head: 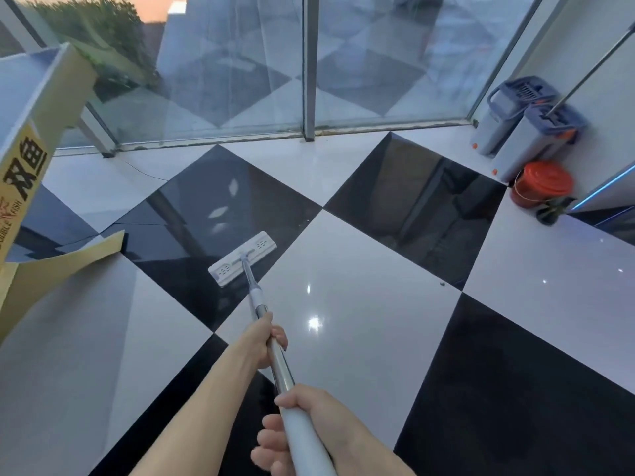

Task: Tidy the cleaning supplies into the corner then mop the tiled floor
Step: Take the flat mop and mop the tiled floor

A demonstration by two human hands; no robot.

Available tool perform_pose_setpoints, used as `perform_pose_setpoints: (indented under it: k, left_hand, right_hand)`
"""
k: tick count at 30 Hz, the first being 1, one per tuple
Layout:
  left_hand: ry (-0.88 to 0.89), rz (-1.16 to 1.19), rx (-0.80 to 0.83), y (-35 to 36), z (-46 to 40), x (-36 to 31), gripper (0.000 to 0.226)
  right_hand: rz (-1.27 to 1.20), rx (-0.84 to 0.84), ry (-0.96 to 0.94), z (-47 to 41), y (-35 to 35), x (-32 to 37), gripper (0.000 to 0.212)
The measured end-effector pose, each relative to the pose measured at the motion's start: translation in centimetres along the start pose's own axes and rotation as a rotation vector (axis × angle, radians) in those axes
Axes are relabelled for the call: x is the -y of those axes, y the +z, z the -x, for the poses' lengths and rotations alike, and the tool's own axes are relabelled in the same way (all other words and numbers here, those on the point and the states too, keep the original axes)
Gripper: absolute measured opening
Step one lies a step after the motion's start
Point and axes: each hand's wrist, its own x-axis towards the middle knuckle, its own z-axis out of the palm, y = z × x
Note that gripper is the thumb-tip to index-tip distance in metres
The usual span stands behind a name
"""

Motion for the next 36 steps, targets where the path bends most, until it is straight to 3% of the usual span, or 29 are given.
perform_pose_setpoints:
  k: [10,16,26,30,36]
  left_hand:
    - [-0.086,-0.064,0.042,4.0,7.4,16.3,0.037]
    - [-0.087,-0.141,-0.007,5.1,9.1,18.4,0.031]
    - [-0.074,-0.211,-0.004,6.6,3.9,10.8,0.023]
    - [-0.049,-0.268,-0.018,7.3,-1.1,3.2,0.024]
    - [-0.035,-0.299,-0.018,10.0,-7.1,-9.5,0.026]
  right_hand:
    - [-0.023,-0.034,-0.02,3.2,-10.9,-7.0,0.02]
    - [-0.04,-0.04,-0.085,2.3,-12.5,-7.5,0.021]
    - [-0.1,-0.092,-0.101,-0.7,-9.9,-1.1,0.031]
    - [-0.218,-0.115,-0.189,-2.6,-6.5,2.8,0.009]
    - [-0.053,-0.047,-0.139,-3.1,-2.1,10.3,0.017]
